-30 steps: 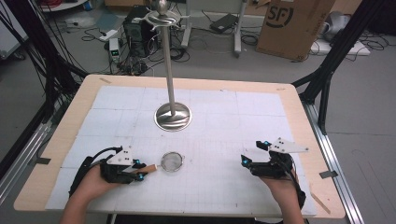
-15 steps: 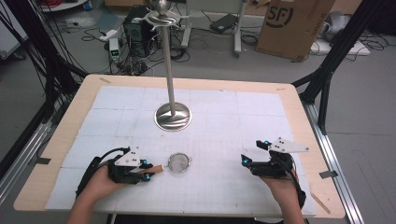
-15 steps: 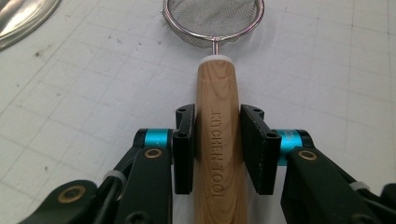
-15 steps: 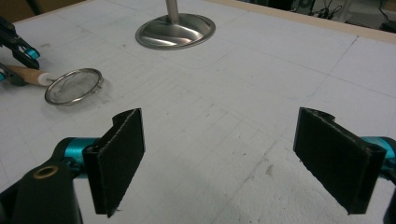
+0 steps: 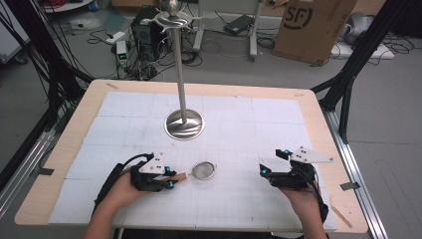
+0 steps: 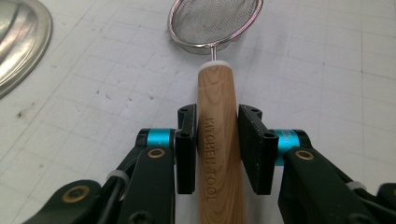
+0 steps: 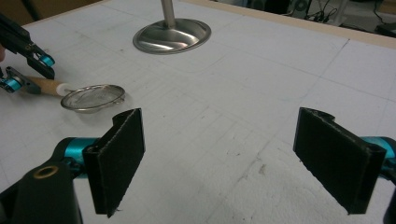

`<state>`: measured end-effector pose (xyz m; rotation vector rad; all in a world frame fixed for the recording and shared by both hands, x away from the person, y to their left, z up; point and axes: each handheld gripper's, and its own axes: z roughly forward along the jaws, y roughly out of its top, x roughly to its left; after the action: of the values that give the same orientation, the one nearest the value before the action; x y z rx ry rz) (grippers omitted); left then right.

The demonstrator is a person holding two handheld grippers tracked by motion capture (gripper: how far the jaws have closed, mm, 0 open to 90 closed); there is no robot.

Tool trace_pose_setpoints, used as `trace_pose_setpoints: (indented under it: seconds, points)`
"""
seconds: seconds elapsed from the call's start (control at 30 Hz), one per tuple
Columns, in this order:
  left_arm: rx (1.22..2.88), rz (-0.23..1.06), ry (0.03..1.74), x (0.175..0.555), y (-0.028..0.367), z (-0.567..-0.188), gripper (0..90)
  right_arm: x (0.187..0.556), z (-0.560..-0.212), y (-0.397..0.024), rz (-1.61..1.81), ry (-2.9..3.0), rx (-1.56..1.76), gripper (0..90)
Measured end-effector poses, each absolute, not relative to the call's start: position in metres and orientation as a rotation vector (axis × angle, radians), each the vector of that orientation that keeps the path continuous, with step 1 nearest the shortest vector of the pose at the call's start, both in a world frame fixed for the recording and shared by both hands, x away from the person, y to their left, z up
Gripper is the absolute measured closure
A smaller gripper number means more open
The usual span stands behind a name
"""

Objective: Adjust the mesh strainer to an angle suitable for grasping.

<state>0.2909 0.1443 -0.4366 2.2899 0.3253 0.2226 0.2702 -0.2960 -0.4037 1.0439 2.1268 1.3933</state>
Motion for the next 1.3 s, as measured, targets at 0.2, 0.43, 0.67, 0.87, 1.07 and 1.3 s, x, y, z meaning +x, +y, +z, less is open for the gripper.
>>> trace_pose_setpoints:
  seconds: [0.2,0.43,0.67,0.87,1.07,1.3]
  points:
    - [2.299,0.224,0.306,0.294,0.127,-0.436,68.9,0.271,-0.404,-0.294,1.39,2.136,1.04,15.4]
    - [2.31,0.224,0.274,0.296,0.106,-0.436,68.9,0.27,-0.404,-0.294,1.394,2.132,1.04,15.4]
    - [2.323,0.218,0.228,0.299,0.077,-0.435,69.0,0.27,-0.403,-0.295,1.397,2.131,1.038,15.4]
    - [2.314,0.216,0.212,0.299,0.054,-0.436,68.7,0.27,-0.403,-0.295,1.401,2.129,1.039,15.4]
    - [2.322,0.218,0.194,0.299,0.04,-0.436,68.5,0.271,-0.403,-0.295,1.398,2.132,1.035,15.4]
    - [2.335,0.242,0.163,0.298,0.026,-0.437,67.9,0.271,-0.404,-0.294,1.395,2.137,1.038,15.4]
